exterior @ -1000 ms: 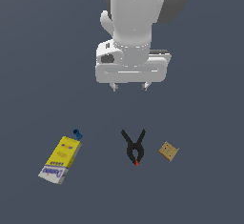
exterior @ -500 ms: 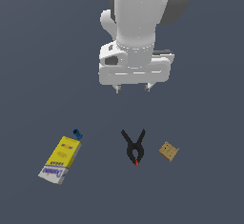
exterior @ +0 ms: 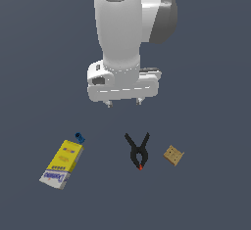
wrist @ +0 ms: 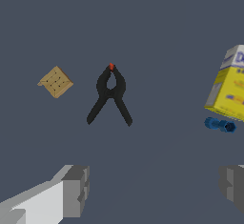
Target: Pick up a designated object from a clutter of objects.
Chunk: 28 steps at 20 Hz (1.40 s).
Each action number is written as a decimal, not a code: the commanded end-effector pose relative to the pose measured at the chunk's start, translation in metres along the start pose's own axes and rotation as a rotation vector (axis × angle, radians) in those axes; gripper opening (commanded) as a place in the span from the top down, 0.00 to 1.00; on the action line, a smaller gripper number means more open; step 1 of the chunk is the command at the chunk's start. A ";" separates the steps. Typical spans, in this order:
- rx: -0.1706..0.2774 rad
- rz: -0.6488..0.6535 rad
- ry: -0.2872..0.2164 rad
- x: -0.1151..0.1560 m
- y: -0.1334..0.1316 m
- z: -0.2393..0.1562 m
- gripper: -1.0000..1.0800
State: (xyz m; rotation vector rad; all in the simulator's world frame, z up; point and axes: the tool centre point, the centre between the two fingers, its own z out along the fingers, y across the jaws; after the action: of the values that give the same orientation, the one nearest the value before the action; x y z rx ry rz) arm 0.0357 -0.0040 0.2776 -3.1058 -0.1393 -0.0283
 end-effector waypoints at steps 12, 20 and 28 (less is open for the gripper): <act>-0.009 -0.117 -0.007 0.012 0.126 0.099 0.04; -0.022 -0.177 -0.016 0.001 0.189 0.151 0.04; -0.029 -0.206 -0.022 -0.008 0.217 0.176 0.04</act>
State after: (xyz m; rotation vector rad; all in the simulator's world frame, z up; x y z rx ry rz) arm 0.0502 -0.2119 0.0980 -3.1067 -0.4532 -0.0002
